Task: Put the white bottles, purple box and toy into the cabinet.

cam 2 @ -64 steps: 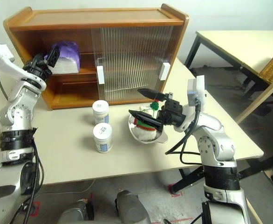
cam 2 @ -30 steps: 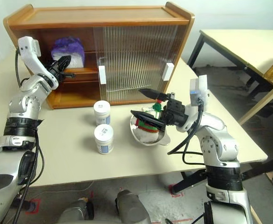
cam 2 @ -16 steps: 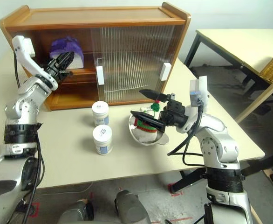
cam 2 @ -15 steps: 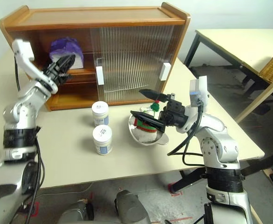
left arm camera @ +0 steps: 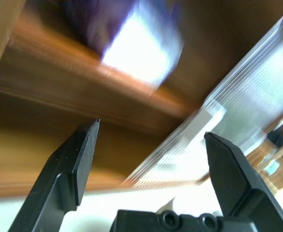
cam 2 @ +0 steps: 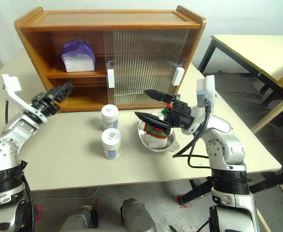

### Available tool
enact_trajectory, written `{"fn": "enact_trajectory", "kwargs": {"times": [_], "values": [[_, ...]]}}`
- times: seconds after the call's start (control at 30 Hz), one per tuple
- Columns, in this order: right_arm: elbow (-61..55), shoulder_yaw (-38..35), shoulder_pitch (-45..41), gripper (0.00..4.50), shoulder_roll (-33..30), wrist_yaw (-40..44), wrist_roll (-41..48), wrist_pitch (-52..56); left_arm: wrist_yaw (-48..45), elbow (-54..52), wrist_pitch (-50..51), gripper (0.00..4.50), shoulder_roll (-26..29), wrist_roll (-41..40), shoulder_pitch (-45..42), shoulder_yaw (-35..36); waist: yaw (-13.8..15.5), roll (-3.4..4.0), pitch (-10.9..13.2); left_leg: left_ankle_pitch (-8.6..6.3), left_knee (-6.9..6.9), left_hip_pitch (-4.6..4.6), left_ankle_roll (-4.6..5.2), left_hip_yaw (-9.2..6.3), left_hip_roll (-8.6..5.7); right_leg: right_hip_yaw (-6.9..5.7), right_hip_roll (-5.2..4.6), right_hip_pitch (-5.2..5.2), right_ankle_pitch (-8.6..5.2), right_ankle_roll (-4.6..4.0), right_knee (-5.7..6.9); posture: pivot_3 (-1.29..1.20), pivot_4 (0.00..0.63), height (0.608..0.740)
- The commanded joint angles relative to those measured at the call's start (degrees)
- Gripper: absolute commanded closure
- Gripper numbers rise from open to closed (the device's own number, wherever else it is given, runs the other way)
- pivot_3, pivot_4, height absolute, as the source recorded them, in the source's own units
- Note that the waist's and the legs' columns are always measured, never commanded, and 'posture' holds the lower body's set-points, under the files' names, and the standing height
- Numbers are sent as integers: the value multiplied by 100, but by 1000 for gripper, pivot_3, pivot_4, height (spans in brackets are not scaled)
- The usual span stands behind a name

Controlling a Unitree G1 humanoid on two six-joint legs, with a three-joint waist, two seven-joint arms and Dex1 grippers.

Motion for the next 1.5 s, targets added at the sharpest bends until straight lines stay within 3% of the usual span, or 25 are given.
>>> {"fn": "enact_trajectory", "kwargs": {"times": [0.03,0.13,0.27,0.4,0.5,0.6,0.9,1.1,1.5], "values": [[6,47,-26,0,-3,18,3,-23,59,-83,123,29,97,282,118,-291,18,0,0,-2,-2,-4,-3,-3,0,-5,-13,-3,4,-11,0,-289,48,740],[-20,21,14,0,-17,7,5,-23,131,-163,184,29,144,379,122,-352,15,0,0,1,-14,-18,2,1,-3,-22,-35,-3,27,-59,1,-299,47,740],[-78,6,58,0,-33,-11,10,-12,-313,-119,72,29,168,-62,-13,-64,18,0,0,33,-21,-36,61,7,-4,-27,-36,-16,21,-60,2,-306,51,740],[-115,5,113,0,-36,-28,9,-11,-236,227,12,29,251,128,-20,18,10,1,0,29,-29,-34,67,9,-3,-28,-35,-17,9,-60,2,-307,54,740],[-126,8,161,0,-32,-33,4,-22,-649,298,-195,29,579,559,122,-383,5,0,0,28,-33,-34,68,7,-2,-28,-35,-19,6,-60,1,-305,55,740],[-150,18,189,0,-21,-46,7,-21,-1587,362,-1015,29,1040,1285,369,-1128,-11,0,0,26,-37,-35,67,5,-3,-24,-37,-24,3,-62,1,-312,54,740],[-140,61,187,0,-141,77,-96,-83,-3203,1322,-2602,29,1434,2363,505,-2143,-95,13,-8,3,-57,-77,29,-1,-1,-24,-59,-79,3,-72,5,-339,46,740],[-160,54,244,0,-227,125,-159,-111,-3520,2050,-3127,29,1235,2631,382,-2254,-178,20,-13,26,-62,-134,68,1,7,-35,-59,-137,7,-67,8,-360,41,740],[-249,1,304,0,-344,54,-134,-96,-3655,3063,-3513,29,524,3006,-139,-2490,-356,22,-16,37,-36,-133,91,5,7,-34,-61,-117,23,-43,8,-392,35,740]]}}
